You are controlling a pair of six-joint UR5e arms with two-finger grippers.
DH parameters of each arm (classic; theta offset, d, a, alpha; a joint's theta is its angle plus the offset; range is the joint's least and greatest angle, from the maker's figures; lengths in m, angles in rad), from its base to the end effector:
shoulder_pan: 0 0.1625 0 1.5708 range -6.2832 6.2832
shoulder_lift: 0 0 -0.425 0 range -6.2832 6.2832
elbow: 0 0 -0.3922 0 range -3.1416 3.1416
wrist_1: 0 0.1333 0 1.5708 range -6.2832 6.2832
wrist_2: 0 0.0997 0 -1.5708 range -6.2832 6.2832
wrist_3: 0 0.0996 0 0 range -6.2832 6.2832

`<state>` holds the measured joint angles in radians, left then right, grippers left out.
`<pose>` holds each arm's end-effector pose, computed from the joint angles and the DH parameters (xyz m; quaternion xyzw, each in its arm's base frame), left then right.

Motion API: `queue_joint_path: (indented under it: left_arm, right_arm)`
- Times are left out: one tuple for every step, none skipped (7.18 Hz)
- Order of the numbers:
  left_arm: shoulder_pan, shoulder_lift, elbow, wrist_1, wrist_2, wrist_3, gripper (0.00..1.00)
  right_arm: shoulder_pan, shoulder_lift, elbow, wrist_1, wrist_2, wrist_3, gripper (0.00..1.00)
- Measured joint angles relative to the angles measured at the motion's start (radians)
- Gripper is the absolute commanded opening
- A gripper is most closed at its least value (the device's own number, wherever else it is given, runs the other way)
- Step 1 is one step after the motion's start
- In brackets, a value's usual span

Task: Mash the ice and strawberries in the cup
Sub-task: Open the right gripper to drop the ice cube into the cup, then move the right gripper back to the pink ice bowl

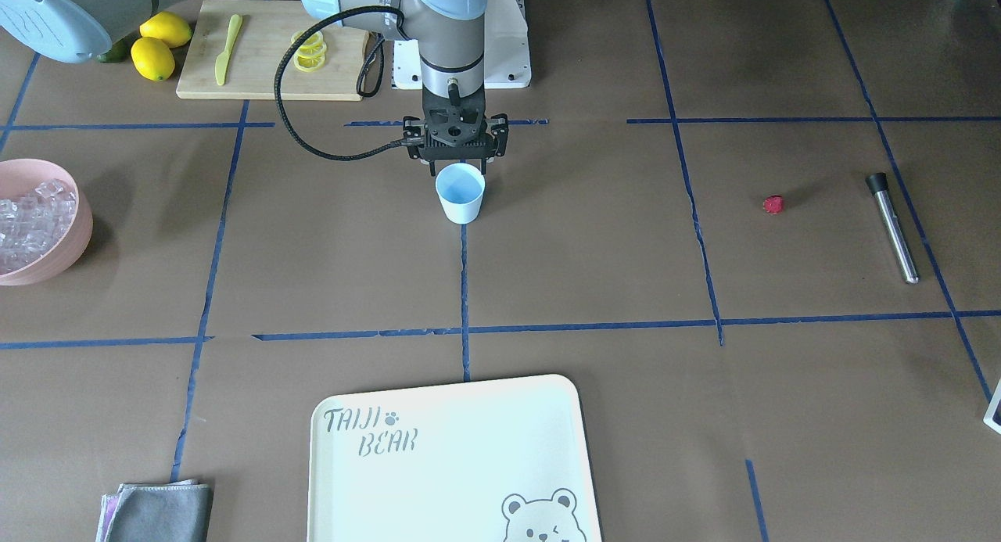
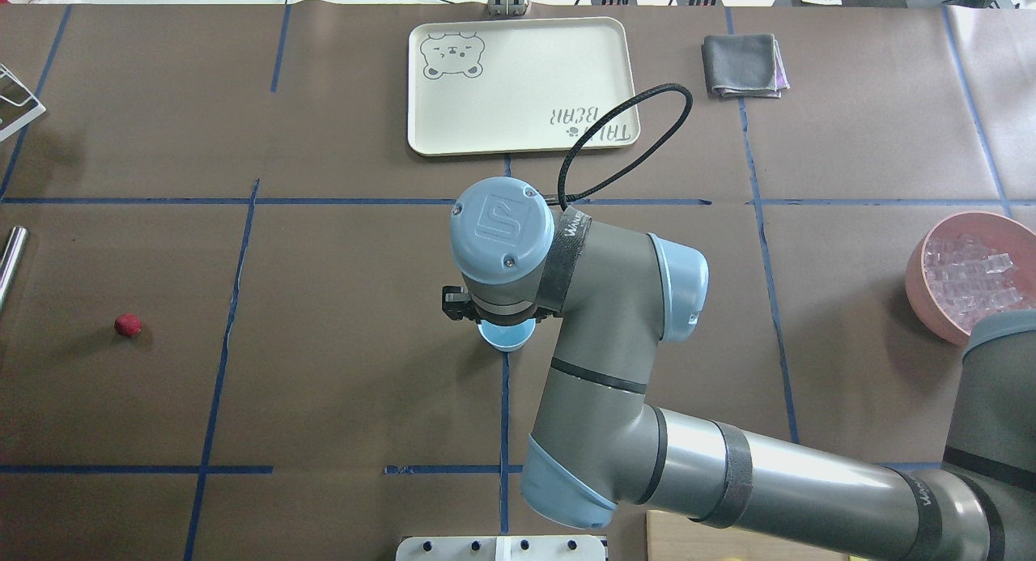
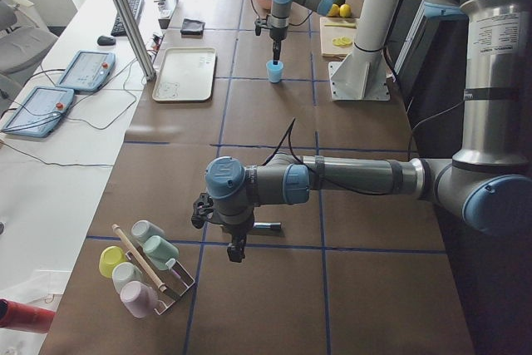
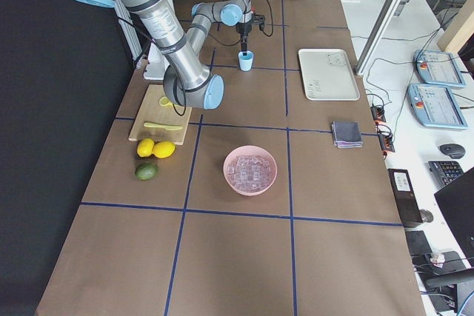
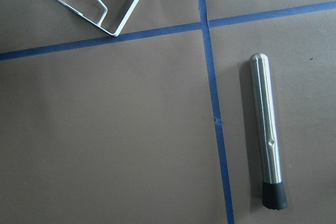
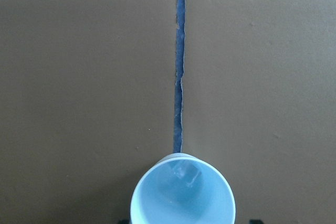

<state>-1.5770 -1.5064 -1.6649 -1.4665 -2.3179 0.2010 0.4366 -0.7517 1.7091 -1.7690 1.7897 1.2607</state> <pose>-0.0685 -0.4582 0.6553 0.0032 0.3663 0.0769 0.9273 -0.5649 -0.3868 0.1339 0.0399 -0.3800 0.0180 0.9240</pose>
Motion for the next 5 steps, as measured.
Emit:
queue_joint_path:
  left_arm:
    - [0.0,0.0,-0.001,0.0,0.0,0.0,1.0]
    - [0.0,0.0,-0.002,0.0,0.0,0.0,1.0]
    - [0.0,0.0,-0.002,0.001,0.0,0.0,1.0]
    - [0.0,0.001,-0.001,0.002,0.0,0.0,1.0]
    - [0.0,0.002,0.0,0.003,0.0,0.0,1.0]
  right_arm:
    - [0.033,-0.03,0.033,-0.001,0.028,-0.008,0.86]
    - [0.076,-0.092,0.096,-0.003,0.068,-0.038,0.85]
    - [0.123,-0.176,0.179,-0.004,0.103,-0.101,0.85]
    - [0.176,-0.271,0.252,-0.005,0.137,-0.199,0.85]
    - [0.239,-0.369,0.307,-0.003,0.169,-0.327,0.85]
